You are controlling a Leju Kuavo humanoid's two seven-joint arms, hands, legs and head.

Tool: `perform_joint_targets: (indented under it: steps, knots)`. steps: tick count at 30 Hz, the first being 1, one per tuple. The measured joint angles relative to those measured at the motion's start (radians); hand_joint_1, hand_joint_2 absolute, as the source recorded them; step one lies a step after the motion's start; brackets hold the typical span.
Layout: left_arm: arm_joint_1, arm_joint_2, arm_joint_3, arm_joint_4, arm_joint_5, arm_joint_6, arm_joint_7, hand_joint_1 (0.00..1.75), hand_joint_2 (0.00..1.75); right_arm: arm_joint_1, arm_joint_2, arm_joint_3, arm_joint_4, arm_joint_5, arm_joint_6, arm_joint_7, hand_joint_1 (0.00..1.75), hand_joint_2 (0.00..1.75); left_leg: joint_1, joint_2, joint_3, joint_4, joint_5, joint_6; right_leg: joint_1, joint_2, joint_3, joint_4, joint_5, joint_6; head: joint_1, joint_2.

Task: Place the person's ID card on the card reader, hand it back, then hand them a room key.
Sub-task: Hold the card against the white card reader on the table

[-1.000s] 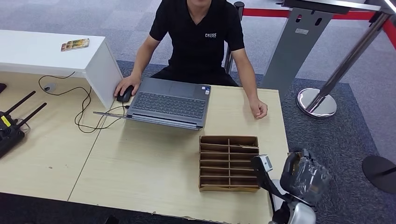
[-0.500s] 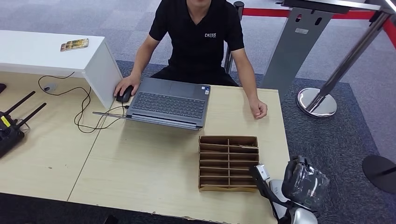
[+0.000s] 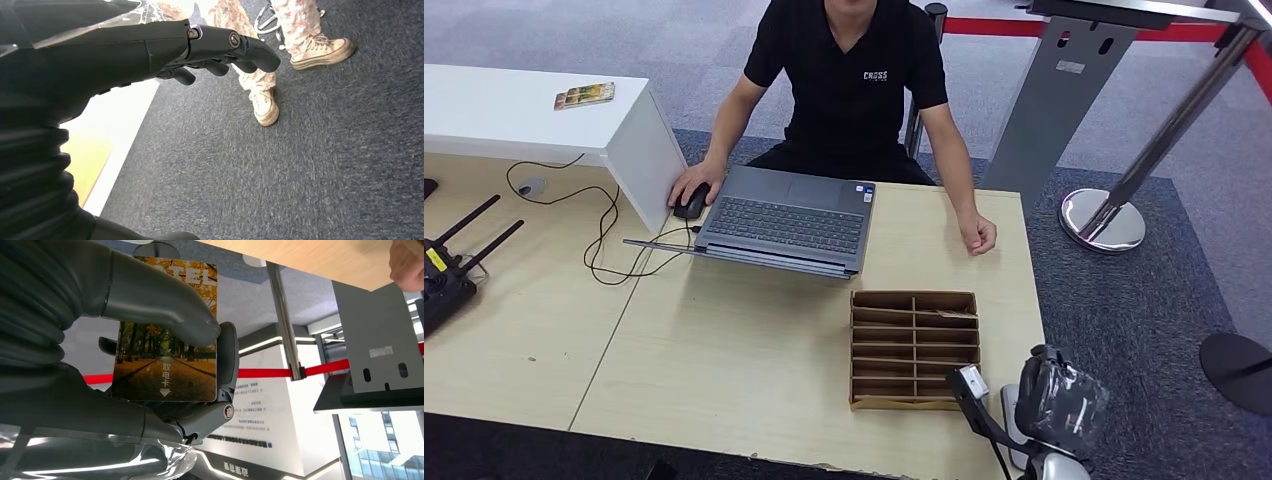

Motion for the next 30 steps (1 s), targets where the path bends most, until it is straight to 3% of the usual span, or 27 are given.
perform_joint_targets:
  steps: [30]
  knots:
    - [0.002,-0.003,0.017,0.000,-0.023,0.000,0.024,0.00,1.75,0.032,0.000,0.019,0.059,-0.068,0.000,0.001,1.75,1.75,0.000,0.000,0.000,0.000,0.000,0.000,0.000,0.000,-0.001,0.000,0.000,0.000,0.000,0.000]
